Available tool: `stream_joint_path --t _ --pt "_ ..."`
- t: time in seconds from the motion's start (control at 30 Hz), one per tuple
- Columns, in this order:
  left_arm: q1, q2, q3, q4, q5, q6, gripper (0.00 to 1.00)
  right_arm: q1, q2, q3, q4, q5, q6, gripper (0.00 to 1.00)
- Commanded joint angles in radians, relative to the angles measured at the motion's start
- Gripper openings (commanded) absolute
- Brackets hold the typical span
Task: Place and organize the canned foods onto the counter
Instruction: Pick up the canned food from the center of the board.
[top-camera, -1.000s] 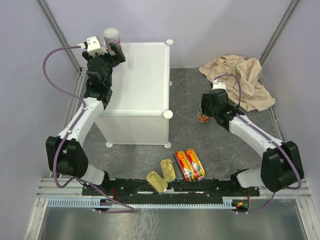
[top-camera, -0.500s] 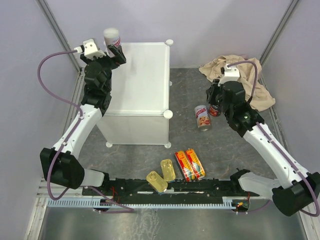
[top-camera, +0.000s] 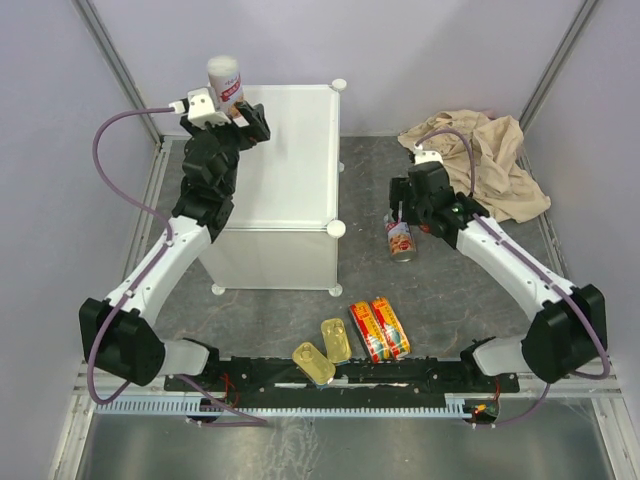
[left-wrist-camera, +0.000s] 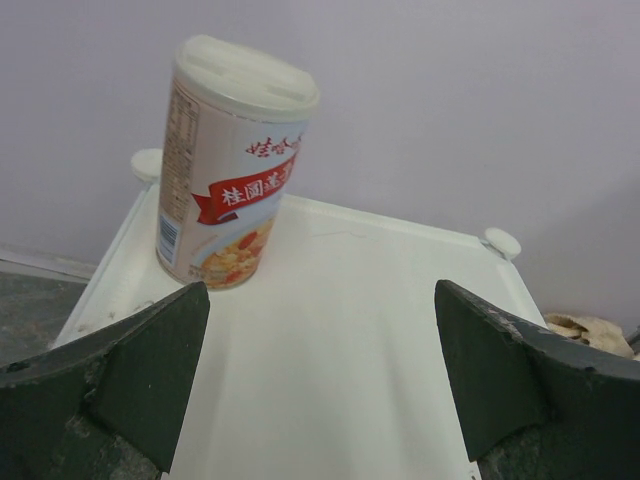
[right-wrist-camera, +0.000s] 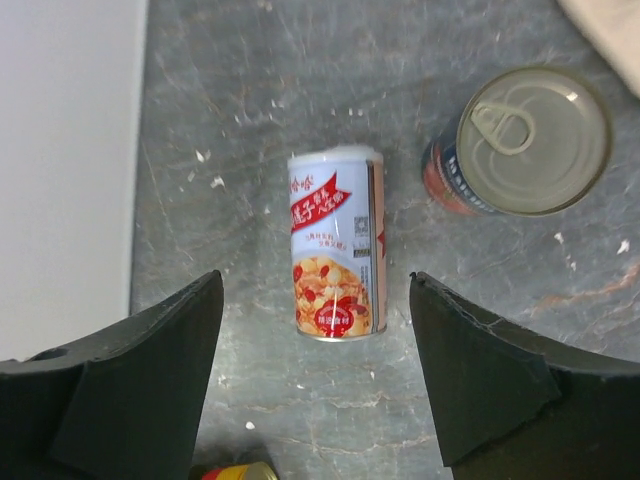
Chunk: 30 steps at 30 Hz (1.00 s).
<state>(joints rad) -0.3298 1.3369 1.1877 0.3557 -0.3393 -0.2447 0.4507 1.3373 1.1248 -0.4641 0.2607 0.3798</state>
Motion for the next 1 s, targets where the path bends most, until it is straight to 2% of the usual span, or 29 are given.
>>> stream_joint_path --t 0.0,0.23,0.47,0.8,0.97 --pt "-0.026 -0.046 0.000 0.003 -0.004 -0.010 0.99 0.001 0.059 0.058 -0.038 -0.023 0.027 0.84" --pt "-0.076 -0.048 0.036 -0.039 -0.019 -0.017 0.99 0.001 0.250 0.144 -0.086 -0.011 0.028 0.90" --pt "-0.079 -0.067 0.023 -0.046 -0.022 -0.015 0.99 -0.012 0.372 0.218 -0.092 0.011 0.006 0.95" --pt "-0.080 -0.072 0.011 -0.038 -0.009 -0.038 0.99 -0.049 0.462 0.230 -0.108 0.022 -0.026 0.95" --pt "-0.082 -0.064 0.009 -0.033 -0.004 -0.047 0.99 -0.068 0.497 0.217 -0.087 -0.026 -0.041 0.95"
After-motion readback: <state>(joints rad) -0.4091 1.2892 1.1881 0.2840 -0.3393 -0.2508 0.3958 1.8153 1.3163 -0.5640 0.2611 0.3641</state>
